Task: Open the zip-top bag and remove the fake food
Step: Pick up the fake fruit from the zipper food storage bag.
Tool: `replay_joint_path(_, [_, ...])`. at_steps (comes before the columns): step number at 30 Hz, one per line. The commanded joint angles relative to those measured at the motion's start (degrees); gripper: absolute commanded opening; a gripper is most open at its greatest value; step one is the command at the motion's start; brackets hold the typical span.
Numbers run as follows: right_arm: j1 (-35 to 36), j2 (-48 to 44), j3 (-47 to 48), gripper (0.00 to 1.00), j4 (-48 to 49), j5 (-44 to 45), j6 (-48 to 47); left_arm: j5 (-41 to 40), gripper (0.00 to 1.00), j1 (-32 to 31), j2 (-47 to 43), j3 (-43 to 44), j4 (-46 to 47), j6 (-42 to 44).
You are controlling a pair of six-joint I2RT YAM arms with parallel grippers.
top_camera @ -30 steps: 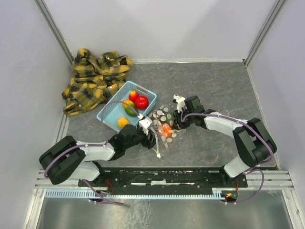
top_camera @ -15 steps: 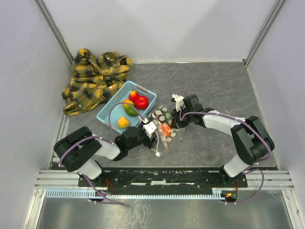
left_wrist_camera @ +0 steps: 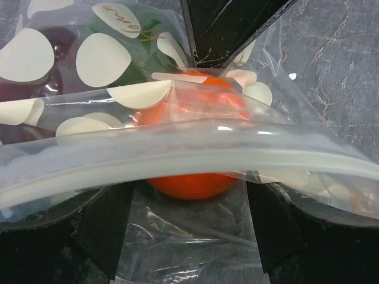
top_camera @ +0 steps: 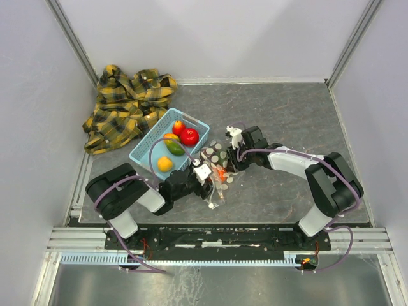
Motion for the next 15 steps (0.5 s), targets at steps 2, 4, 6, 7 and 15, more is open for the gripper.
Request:
replay_joint_path(2, [1.35,0.82,2.01,0.37,2.24,-2.03,0.29,-0.31,0.82,-0.64,1.34,2.01,5.62,2.12])
replay_joint_path(4, [1.64,0.92,1.87,0.37,2.62,-2.4,0.56,-0.87,0.82,-0.6,2.14,2.16,6.4,2.18])
replay_joint_path(6, [1.91,0.95,1.45,0.36,3.19,-2.66,0.98,-1.39,0.82,-0.62,2.84,2.12,7.66,1.75])
replay_joint_path(7, [1.93,0.92,1.33,0.36,3.42,-2.78,1.11,-1.51,0.81,-0.68,3.08,2.08,8.31,1.36])
replay_joint_path(15, [3.16,0.81,0.71,0.28,4.03,-3.33,1.46,0.53,0.81,-1.01,3.55,0.97,14.05,-0.6])
